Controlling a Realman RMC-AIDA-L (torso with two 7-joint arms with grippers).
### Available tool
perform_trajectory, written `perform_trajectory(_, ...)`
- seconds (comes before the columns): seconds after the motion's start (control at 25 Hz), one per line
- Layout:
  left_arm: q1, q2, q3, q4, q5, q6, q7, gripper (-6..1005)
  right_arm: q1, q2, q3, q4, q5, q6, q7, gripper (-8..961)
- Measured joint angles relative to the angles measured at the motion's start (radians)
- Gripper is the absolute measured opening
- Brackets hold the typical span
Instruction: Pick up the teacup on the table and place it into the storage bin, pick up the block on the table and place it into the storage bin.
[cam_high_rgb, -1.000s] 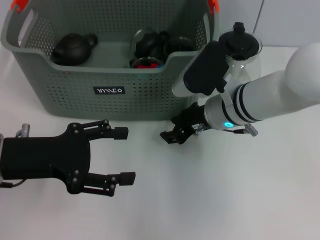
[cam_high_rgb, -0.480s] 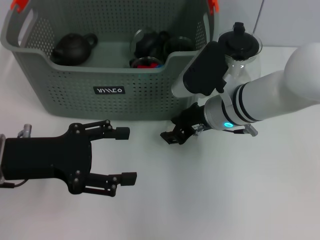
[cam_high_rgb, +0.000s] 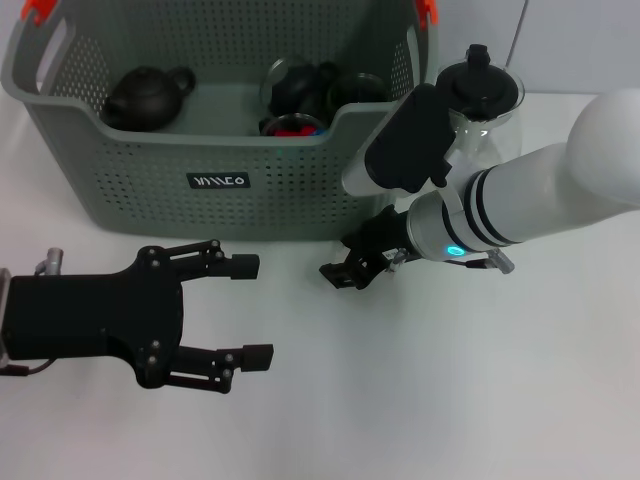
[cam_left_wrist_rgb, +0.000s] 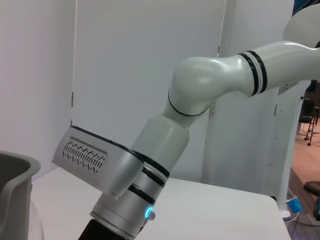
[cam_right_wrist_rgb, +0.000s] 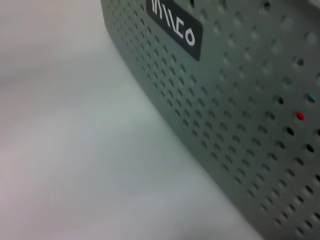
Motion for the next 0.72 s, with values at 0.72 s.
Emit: perform_trajectory(0.72, 0.0, 0.0, -0.003, 0.0, 0.001, 0.0, 0.0, 909, -0.065, -0.011, 0.0, -0.11, 0.027, -0.056, -0.027, 437)
